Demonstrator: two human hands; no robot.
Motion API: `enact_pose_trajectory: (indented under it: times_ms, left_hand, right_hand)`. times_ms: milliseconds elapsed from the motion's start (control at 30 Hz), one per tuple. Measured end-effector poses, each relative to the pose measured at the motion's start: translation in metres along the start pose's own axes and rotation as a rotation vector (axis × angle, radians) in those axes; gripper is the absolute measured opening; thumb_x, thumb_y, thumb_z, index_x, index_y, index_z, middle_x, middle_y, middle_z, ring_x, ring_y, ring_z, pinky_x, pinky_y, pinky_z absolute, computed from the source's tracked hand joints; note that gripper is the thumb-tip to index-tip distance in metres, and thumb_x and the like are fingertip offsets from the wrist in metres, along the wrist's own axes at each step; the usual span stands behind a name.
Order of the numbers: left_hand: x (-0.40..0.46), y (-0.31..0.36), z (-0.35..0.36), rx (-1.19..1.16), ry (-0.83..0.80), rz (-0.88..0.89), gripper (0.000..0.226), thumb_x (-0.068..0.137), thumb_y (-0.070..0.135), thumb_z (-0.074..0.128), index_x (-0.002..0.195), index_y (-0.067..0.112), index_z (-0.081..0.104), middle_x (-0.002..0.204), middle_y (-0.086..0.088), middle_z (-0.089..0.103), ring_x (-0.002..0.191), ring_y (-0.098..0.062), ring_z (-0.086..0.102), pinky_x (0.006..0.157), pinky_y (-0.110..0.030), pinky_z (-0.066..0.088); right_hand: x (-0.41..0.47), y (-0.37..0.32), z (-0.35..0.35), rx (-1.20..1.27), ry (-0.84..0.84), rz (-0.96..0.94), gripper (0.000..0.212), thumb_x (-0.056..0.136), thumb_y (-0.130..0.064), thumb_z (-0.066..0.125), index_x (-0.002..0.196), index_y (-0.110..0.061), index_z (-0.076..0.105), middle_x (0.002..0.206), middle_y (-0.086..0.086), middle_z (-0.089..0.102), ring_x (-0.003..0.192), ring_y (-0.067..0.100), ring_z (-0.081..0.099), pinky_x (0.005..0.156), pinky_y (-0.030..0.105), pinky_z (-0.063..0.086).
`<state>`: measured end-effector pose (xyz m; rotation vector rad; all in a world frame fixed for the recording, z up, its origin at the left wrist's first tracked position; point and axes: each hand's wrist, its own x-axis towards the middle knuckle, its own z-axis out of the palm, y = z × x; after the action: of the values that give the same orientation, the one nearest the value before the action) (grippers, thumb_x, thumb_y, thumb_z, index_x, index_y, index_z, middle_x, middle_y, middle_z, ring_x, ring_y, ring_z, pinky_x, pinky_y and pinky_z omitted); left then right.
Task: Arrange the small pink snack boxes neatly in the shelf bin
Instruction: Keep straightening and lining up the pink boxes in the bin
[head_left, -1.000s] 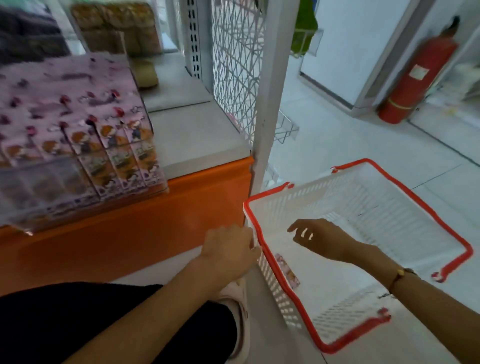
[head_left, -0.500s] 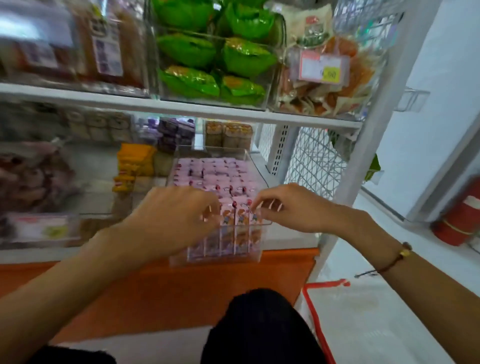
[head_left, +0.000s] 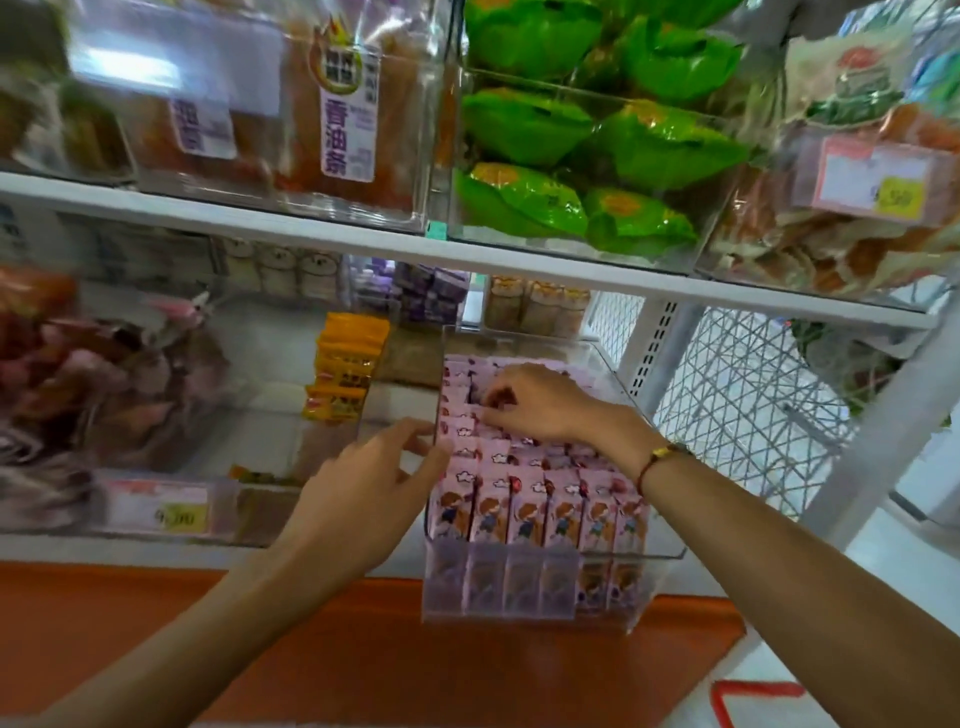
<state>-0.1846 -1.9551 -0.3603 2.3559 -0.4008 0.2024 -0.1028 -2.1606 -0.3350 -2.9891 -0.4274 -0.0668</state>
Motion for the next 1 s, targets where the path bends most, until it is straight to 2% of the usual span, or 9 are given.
enact_pose_trajectory:
  times_ms: [100,200,333,467,600,667,767,900,1000]
  left_hand:
    - [0.002,-0.001,-0.002,-0.016,-0.027,0.003,0.041,0.091,0.060,0.037,0.120,0.037,0.054,0.102,0.026,0.056,0.080,0.004,0.059,0.084,-0.033,0.051]
    - [0.002,-0.003,-0.002,-0.011,-0.034,-0.004,0.042,0.089,0.062,0.036,0.117,0.037,0.055,0.096,0.027,0.056,0.077,0.009,0.056,0.077,-0.029,0.050]
    - [0.001,-0.003,-0.004,0.017,-0.028,-0.007,0.047,0.087,0.067,0.035,0.119,0.037,0.053,0.099,0.026,0.056,0.079,0.009,0.057,0.071,-0.029,0.054]
    - [0.007,0.003,-0.016,0.033,0.135,-0.010,0.050,0.087,0.065,0.042,0.125,0.033,0.051,0.116,0.016,0.061,0.075,0.006,0.049,0.068,-0.025,0.042]
    - [0.015,0.020,-0.027,0.040,0.275,0.098,0.048,0.088,0.057,0.050,0.129,0.031,0.049,0.126,0.010,0.057,0.089,0.000,0.046,0.058,-0.015,0.029]
    - [0.016,0.028,-0.023,-0.063,0.240,0.155,0.054,0.085,0.061,0.050,0.131,0.032,0.046,0.125,0.011,0.056,0.093,-0.002,0.052,0.064,-0.016,0.040]
    - [0.007,0.035,-0.013,-0.226,0.124,0.232,0.069,0.073,0.074,0.040,0.131,0.037,0.044,0.120,0.015,0.059,0.096,0.000,0.061,0.079,-0.029,0.056]
    - [0.000,0.029,-0.006,-0.383,0.131,0.275,0.050,0.075,0.067,0.050,0.118,0.042,0.055,0.100,0.028,0.064,0.085,0.008,0.063,0.062,-0.019,0.057]
    - [0.000,0.022,-0.003,-0.503,0.140,0.202,0.049,0.075,0.060,0.057,0.115,0.034,0.062,0.096,0.022,0.069,0.082,0.001,0.066,0.056,-0.020,0.055]
  right_hand:
    - [0.007,-0.003,-0.003,-0.036,-0.040,-0.004,0.018,0.092,-0.035,0.057,0.087,-0.018,0.063,0.095,0.002,0.064,0.083,0.017,0.057,0.068,0.030,0.045]
    - [0.003,-0.004,-0.009,0.005,0.028,-0.034,0.011,0.090,-0.029,0.061,0.090,-0.021,0.068,0.096,-0.002,0.066,0.085,0.015,0.060,0.069,0.028,0.047]
    - [-0.015,-0.008,-0.008,0.103,0.380,-0.040,0.010,0.091,-0.024,0.061,0.093,-0.019,0.068,0.097,-0.005,0.065,0.080,0.004,0.055,0.059,0.008,0.033]
    - [-0.040,-0.021,-0.016,0.445,0.800,0.094,0.014,0.094,-0.025,0.055,0.097,-0.012,0.062,0.087,-0.007,0.061,0.074,0.000,0.056,0.056,0.010,0.046]
    - [-0.070,-0.048,-0.022,0.785,1.043,0.131,0.013,0.095,-0.021,0.056,0.093,-0.009,0.060,0.083,-0.008,0.061,0.073,-0.007,0.057,0.061,0.007,0.045]
    - [-0.082,-0.059,-0.025,0.910,1.046,0.157,0.015,0.095,-0.023,0.056,0.093,-0.010,0.061,0.080,-0.007,0.062,0.072,-0.007,0.058,0.064,0.009,0.047]
    - [-0.094,-0.070,-0.029,1.170,0.929,0.193,0.014,0.092,-0.028,0.060,0.092,-0.015,0.064,0.074,-0.008,0.067,0.074,0.005,0.065,0.069,0.021,0.055]
    - [-0.096,-0.074,-0.028,1.411,0.795,0.180,0.021,0.089,-0.027,0.064,0.098,-0.009,0.067,0.074,-0.008,0.069,0.071,0.005,0.067,0.064,0.017,0.053]
    - [-0.092,-0.072,-0.023,1.513,0.599,0.152,0.021,0.090,-0.031,0.060,0.103,-0.017,0.068,0.083,-0.006,0.070,0.084,0.009,0.068,0.072,0.020,0.052]
